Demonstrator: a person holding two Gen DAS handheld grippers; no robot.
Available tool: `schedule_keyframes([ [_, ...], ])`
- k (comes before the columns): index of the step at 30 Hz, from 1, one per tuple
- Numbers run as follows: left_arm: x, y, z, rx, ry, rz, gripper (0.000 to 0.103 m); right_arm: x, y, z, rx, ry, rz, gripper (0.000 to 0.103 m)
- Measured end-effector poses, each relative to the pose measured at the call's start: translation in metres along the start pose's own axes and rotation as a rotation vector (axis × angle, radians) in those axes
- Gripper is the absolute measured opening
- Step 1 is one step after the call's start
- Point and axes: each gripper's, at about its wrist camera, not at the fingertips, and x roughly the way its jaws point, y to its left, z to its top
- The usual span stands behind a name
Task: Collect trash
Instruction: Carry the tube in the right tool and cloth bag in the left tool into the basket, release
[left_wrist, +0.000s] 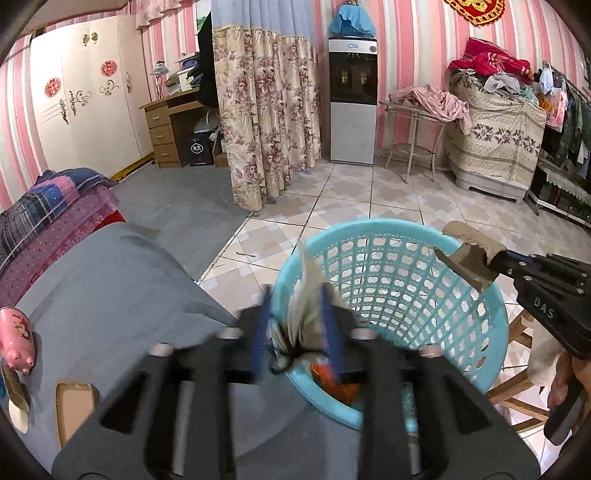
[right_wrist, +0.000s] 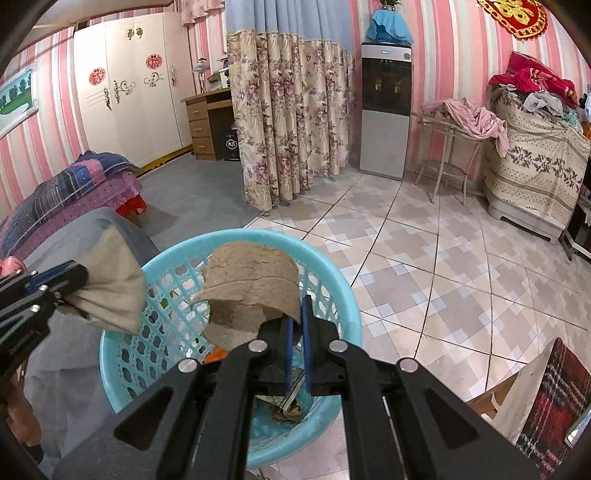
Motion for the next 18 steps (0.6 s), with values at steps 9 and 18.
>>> schedule_keyframes([
  [9, -0.015, 0.026, 0.0, -0.022, -0.039, 0.084, 0.081, 0.007, 0.007, -0.003, -0.004, 0.019, -0.006, 0.005],
  [18, -0.037, 0.068, -0.012, -0.083, -0.039, 0.164, 0.089, 0.021, 0.041, -0.005, -0.047, 0.051, 0.004, 0.005],
])
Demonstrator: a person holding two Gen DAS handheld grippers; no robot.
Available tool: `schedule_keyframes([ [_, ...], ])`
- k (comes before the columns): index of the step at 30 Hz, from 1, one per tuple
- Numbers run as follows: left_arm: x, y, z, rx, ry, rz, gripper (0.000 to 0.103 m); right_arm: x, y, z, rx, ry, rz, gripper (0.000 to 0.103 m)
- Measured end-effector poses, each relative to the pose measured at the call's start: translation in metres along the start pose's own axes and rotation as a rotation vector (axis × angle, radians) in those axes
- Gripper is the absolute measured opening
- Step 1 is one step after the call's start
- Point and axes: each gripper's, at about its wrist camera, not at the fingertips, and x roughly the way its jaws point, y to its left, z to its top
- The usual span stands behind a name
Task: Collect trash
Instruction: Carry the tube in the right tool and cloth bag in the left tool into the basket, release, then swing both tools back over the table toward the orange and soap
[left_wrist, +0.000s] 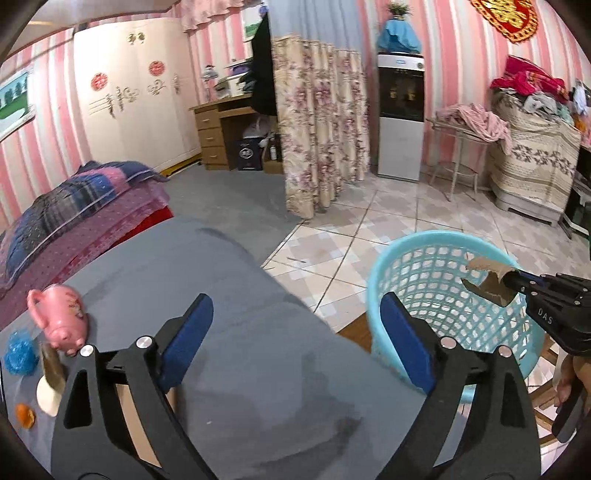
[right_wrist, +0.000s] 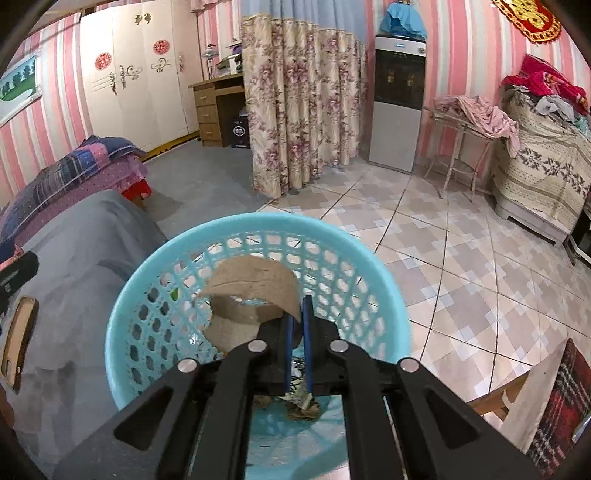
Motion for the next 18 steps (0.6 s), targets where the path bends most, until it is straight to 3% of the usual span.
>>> schedule_keyframes([
  [5, -0.004, 0.019, -0.001, -0.029, 0.0, 0.024, 0.092, 0.005, 0.017, 0.002, -0.046, 0.039, 0.009, 0.007],
  [6, -0.005, 0.023, -0.002, -0.035, -0.001, 0.03, 0.092, 0.006, 0.02, 0.001, -0.057, 0.045, 0.005, 0.012],
  [8, -0.006, 0.029, -0.004, -0.046, 0.0, 0.035, 0.092, 0.005, 0.022, 0.001, -0.061, 0.046, -0.002, 0.037],
  [9, -0.007, 0.032, -0.004, -0.053, 0.001, 0.037, 0.092, 0.004, 0.023, 0.0, -0.056, 0.038, -0.006, 0.057],
  [15, -0.012, 0.045, -0.009, -0.086, 0.005, 0.043, 0.093, 0.004, 0.019, 0.001, -0.01, 0.043, 0.035, 0.08],
  [18, -0.015, 0.048, -0.01, -0.091, 0.003, 0.056, 0.093, 0.003, 0.017, 0.002, 0.006, 0.046, 0.055, 0.082],
])
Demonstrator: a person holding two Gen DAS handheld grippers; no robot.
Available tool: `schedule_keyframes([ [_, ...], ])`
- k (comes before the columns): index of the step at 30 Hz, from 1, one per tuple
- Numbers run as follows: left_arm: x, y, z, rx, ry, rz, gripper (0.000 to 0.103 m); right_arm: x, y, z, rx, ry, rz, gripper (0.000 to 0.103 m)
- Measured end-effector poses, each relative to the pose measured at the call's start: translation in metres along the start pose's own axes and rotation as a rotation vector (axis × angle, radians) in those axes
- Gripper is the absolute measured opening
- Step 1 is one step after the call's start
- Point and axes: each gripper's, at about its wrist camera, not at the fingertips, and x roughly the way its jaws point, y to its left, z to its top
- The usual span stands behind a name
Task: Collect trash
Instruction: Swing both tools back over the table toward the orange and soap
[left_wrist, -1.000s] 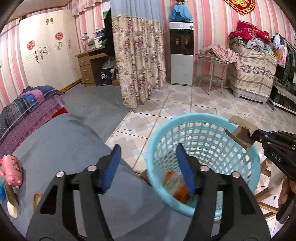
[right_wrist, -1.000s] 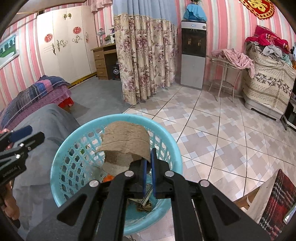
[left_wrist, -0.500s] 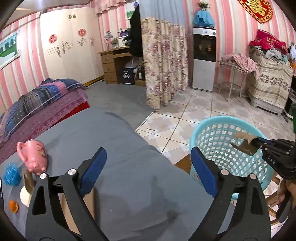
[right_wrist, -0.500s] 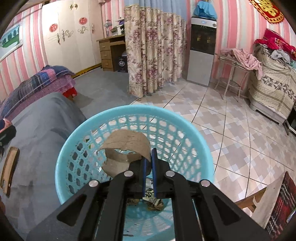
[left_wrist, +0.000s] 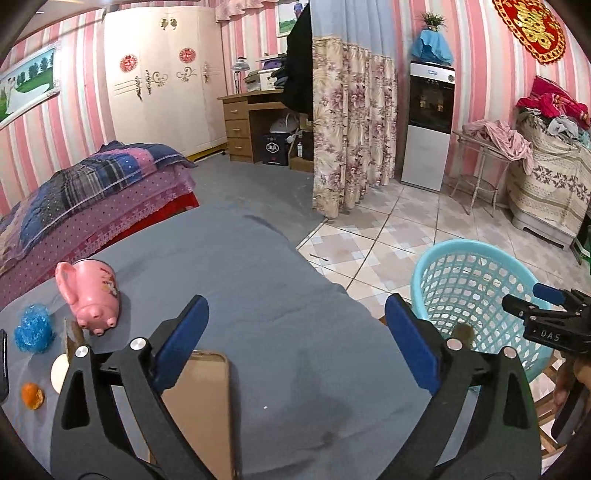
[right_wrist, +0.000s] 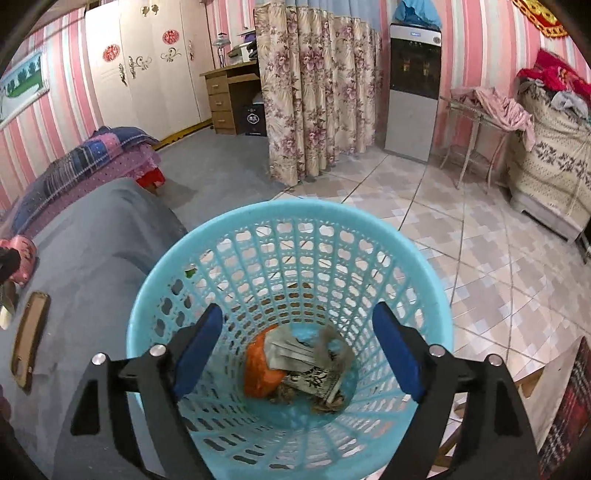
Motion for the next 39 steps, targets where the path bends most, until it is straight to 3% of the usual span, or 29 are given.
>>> schedule_keyframes([
  [5, -0.008, 0.009, -0.002, -0.02, -0.007, 0.008, 0.096, -0.003, 0.005, 0.0, -0.001, -0.034, -0.021, 0.091],
  [15, -0.029, 0.05, -0.016, -0.065, -0.009, 0.058, 0.097, -0.018, 0.028, 0.004, -0.041, -0.113, -0.028, 0.093],
  [20, -0.039, 0.083, -0.03, -0.11, 0.004, 0.105, 0.097, -0.026, 0.049, 0.003, -0.07, -0.15, 0.016, 0.093],
  [30, -0.065, 0.163, -0.072, -0.2, 0.049, 0.238, 0.097, -0.036, 0.117, -0.012, -0.212, -0.179, 0.057, 0.093],
  [39, -0.089, 0.225, -0.11, -0.247, 0.077, 0.337, 0.097, -0.037, 0.18, -0.037, -0.335, -0.148, 0.169, 0.093],
])
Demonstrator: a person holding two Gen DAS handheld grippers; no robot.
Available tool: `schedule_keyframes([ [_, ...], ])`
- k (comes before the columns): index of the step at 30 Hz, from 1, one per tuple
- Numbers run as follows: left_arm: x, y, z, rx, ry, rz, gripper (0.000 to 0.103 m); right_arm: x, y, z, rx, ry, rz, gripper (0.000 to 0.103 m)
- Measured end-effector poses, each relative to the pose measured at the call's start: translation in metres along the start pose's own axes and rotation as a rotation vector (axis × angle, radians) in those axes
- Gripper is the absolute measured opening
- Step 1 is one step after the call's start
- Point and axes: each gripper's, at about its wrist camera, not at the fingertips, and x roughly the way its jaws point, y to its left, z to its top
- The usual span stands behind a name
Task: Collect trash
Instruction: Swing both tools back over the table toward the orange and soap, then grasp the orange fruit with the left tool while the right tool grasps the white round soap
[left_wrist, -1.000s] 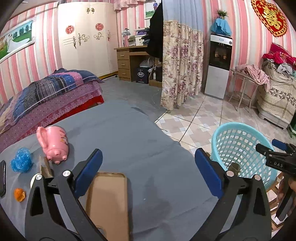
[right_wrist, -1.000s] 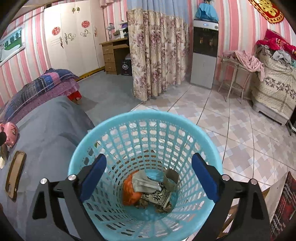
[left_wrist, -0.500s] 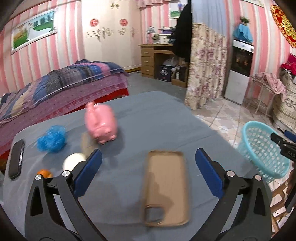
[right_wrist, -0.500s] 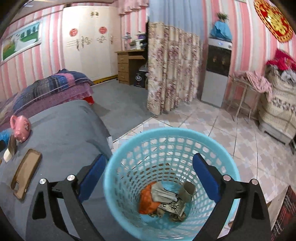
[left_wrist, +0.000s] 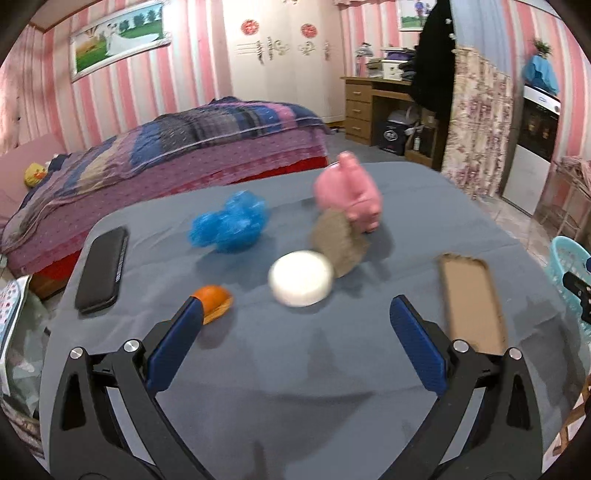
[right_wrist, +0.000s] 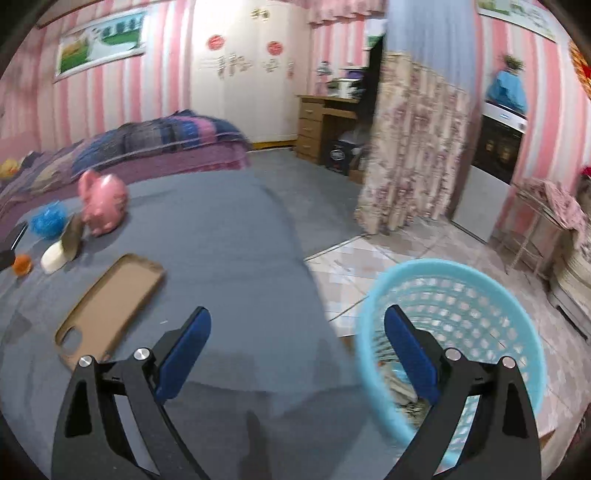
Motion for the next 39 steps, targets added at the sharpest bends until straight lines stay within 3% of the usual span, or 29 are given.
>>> schedule_keyframes([
  [6, 0.016, 0.043, -0.012, -0.066, 0.043, 0.026, 0.097, 0.006, 0.05, -0.004, -0.062, 0.017, 0.088, 0.093],
  [14, 0.037, 0.067, -0.02, -0.089, 0.075, 0.066, 0.097, 0.014, 0.096, -0.008, -0.119, 0.023, 0.127, 0.093],
  [21, 0.053, 0.095, -0.015, -0.128, 0.107, 0.071, 0.097, 0.014, 0.113, -0.001, -0.085, 0.026, 0.194, 0.093],
  [25, 0.069, 0.093, -0.005, -0.098, 0.125, 0.027, 0.095, 0.022, 0.133, 0.003, -0.094, 0.042, 0.181, 0.093],
  [28, 0.078, 0.083, 0.002, -0.028, 0.116, 0.009, 0.072, 0.025, 0.147, 0.008, -0.087, 0.045, 0.181, 0.093],
  [30, 0.085, 0.079, 0.004, -0.003, 0.137, -0.012, 0.04, 0.025, 0.151, 0.01, -0.083, 0.046, 0.185, 0.093],
  [31, 0.089, 0.079, 0.003, 0.0, 0.154, -0.024, 0.034, 0.024, 0.158, 0.013, -0.082, 0.048, 0.195, 0.093],
  [35, 0.081, 0.084, -0.001, 0.005, 0.125, -0.02, 0.026, 0.023, 0.175, 0.019, -0.103, 0.046, 0.217, 0.093],
  [39, 0.065, 0.105, -0.004, -0.017, 0.086, 0.098, 0.025, 0.023, 0.202, 0.024, -0.132, 0.057, 0.27, 0.093],
])
